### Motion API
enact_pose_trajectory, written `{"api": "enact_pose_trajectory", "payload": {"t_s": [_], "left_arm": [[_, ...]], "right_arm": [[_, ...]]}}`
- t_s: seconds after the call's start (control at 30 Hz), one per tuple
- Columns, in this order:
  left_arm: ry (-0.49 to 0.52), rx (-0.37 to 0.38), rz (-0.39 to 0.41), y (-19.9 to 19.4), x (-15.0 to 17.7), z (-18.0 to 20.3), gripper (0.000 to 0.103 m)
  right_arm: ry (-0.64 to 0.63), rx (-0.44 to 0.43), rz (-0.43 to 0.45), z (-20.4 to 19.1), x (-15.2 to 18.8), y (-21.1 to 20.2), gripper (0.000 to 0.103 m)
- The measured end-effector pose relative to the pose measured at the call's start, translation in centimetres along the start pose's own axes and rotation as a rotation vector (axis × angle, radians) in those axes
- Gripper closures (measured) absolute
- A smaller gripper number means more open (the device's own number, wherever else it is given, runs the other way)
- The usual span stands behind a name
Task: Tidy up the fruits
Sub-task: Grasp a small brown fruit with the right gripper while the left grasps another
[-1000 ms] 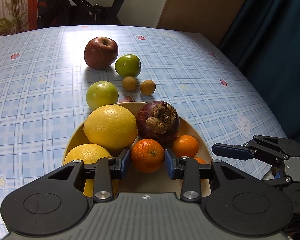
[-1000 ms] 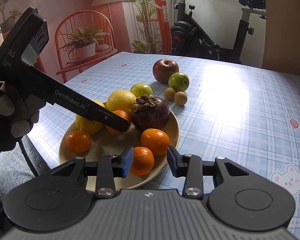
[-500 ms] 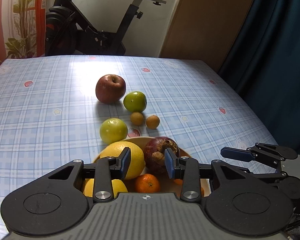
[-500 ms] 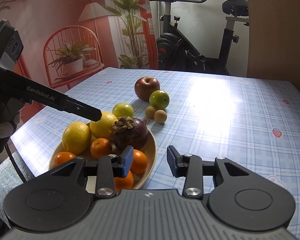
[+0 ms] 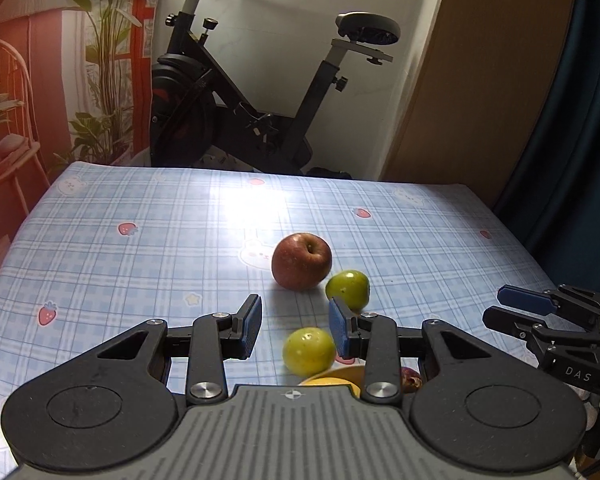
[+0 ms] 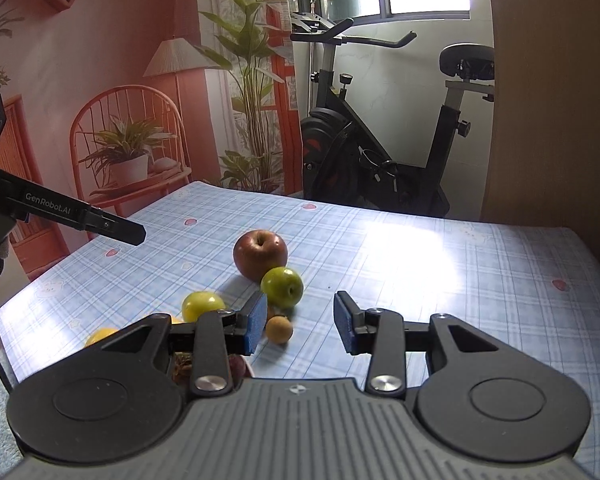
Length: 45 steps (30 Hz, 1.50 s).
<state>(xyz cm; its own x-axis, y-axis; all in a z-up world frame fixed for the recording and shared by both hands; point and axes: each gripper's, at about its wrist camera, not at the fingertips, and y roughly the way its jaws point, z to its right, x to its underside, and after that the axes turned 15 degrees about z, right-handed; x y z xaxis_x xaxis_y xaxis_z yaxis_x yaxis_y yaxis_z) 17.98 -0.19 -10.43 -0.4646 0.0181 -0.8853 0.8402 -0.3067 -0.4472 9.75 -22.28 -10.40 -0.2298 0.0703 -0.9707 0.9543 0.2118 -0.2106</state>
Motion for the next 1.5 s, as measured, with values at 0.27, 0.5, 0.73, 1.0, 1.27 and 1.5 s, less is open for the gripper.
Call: {"api": "enact_pose_trajectory", "payload": {"t_s": [0.27,0.5,0.73,1.0,1.27,1.5], "left_arm": [[0.029,-0.024,0.000,2.2,0.1,-0.1,0.065],[0.063,0.020,-0.062,5.5,0.7,0.7,0.076],[0.027,0.064,-0.133,8.5,1.4,1.3,0.077],[-0.002,0.082,-0.191,10.2,2.0,1.3,0.077],[0.002,0.120,-0.226,11.1,2.3,2.3,0.077],[0.056,0.122,-0.266,12.1,3.0,3.9,0.077]], "right_arm": [[0.020,-0.014,-0.029,1.2,0.7,3.3,0.063],[0.022,-0.063,-0.092,1.6,2.5,6.2,0.066],[0.028,-0.121,-0.151,1.3,4.2,8.8,0.067],[0.030,-0.163,-0.187,0.7,5.4,10.4,0.067],[0.044,-0.172,-0.190,1.1,5.7,10.2,0.075],[0.042,-0.150,-0.179,2.0,5.9,8.8,0.075]]}}
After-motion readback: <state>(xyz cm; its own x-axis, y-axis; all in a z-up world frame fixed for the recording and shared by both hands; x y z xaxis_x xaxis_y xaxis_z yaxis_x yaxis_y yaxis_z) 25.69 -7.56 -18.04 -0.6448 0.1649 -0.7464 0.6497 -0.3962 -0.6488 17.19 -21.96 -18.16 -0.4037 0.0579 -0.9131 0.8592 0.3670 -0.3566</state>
